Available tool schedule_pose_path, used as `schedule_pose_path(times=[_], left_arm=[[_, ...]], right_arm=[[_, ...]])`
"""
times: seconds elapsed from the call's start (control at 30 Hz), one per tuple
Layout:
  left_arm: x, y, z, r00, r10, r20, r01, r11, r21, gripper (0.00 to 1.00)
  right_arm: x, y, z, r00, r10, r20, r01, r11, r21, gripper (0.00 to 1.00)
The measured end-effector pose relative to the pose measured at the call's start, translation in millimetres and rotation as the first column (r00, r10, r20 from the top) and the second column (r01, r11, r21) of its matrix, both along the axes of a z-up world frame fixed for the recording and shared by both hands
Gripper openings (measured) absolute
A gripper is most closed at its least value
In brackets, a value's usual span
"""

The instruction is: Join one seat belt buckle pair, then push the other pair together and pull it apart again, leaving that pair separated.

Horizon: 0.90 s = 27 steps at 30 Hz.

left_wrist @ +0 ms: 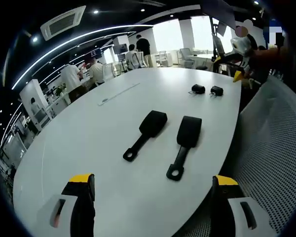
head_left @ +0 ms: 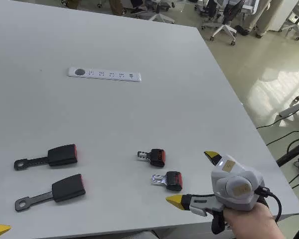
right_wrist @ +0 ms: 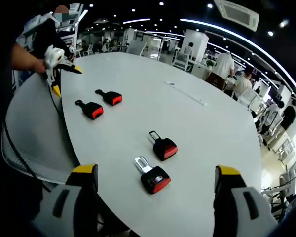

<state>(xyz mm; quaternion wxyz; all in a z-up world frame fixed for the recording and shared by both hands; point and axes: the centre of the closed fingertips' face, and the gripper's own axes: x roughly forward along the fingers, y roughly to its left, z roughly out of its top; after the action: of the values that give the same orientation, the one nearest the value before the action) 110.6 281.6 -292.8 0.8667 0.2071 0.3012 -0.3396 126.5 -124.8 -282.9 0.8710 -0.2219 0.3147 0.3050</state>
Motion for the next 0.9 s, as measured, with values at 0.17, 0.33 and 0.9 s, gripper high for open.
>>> schedule_pose_path(times=[0.17,0.33,0.9], left_arm=[[-1.4,-0.7,-1.7,1.0,-0.006,-0.009,0.006,1.0,0.005,1.0],[-1.7,-0.6,-2.3,1.0,-0.007,-0.011,0.007,1.0,0.007,1.0],[-1.3,0.5,-2.0,1.0,-0.002,-0.009,0.002,1.0,0.006,1.0]], right_arm=[[-1.7,-1.1,-1.7,1.0,-0.014,-0.001,0.014,1.0,0.008,1.0],[-4.1,-2.4,-4.8,1.0,-0.018,-0.007,0.019,1.0,0.009,1.0],[-5.3,0.3,-7.1,1.0,-0.015,-0.012,0.015,1.0,0.011,1.0]])
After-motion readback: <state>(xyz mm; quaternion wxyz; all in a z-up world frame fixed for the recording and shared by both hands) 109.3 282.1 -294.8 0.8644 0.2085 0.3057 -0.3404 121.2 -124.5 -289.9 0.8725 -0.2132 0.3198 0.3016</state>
